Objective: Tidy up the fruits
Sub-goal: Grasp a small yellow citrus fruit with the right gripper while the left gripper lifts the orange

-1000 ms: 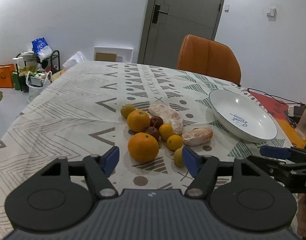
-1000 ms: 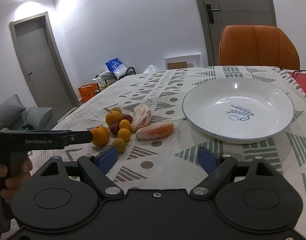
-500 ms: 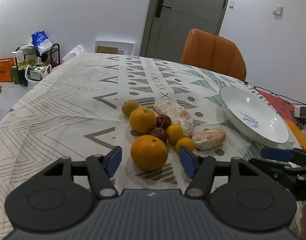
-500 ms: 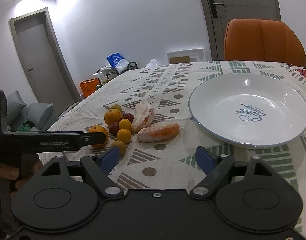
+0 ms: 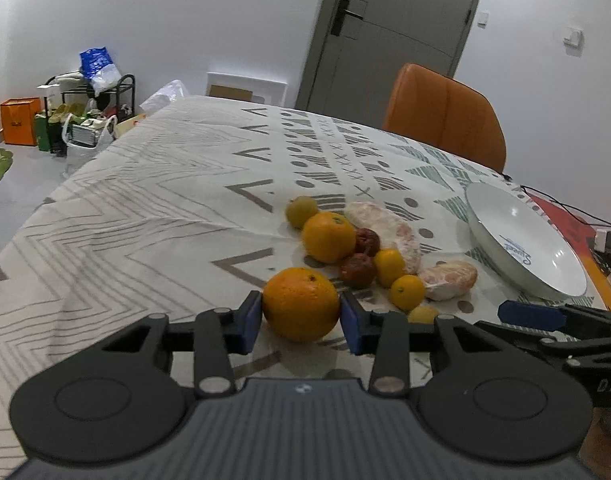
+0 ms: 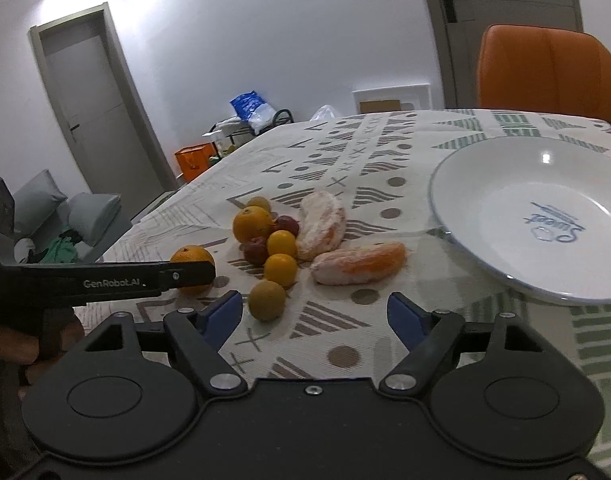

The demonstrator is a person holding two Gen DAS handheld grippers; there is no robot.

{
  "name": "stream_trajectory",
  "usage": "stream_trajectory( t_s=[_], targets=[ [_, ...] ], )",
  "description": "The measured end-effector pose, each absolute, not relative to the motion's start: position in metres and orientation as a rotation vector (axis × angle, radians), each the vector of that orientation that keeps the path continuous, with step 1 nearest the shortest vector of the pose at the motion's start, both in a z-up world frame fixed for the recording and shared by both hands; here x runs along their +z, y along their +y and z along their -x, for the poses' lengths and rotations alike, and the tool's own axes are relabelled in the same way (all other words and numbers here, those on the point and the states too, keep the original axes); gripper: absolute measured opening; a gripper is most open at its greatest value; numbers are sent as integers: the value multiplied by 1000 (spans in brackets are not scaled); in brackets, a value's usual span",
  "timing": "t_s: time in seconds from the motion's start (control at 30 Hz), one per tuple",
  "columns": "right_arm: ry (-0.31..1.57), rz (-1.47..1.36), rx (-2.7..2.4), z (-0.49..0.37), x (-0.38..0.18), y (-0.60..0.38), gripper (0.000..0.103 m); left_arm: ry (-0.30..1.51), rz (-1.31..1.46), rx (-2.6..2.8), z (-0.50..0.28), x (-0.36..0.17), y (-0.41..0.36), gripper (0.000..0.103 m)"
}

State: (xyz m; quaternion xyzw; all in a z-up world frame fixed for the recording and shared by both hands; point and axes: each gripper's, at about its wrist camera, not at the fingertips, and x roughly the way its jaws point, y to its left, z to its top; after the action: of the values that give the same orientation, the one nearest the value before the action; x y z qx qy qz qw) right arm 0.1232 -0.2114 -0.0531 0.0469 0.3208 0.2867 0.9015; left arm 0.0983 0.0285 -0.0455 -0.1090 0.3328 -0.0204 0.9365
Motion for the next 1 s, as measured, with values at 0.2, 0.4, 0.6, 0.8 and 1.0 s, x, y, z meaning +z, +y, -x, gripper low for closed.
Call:
stream_trajectory(
  t_s=[0.2, 0.4, 0.6, 0.8, 1.0],
  targets=[
    [675, -76, 623, -128, -55, -193, 75, 671, 239, -11, -93, -43, 44, 40],
    [699, -55, 625, -133, -60, -179, 69, 663, 251, 9, -87, -42, 56, 40],
    [684, -25, 625, -134, -61, -169, 66, 658, 254, 22, -83, -40, 62, 40],
    [662, 10, 615, -134, -63, -163, 24, 654, 255, 31, -78, -39, 64, 40],
    [657, -50, 632, -134, -60, -176, 24, 647, 249, 21, -77, -37, 59, 40]
  ],
)
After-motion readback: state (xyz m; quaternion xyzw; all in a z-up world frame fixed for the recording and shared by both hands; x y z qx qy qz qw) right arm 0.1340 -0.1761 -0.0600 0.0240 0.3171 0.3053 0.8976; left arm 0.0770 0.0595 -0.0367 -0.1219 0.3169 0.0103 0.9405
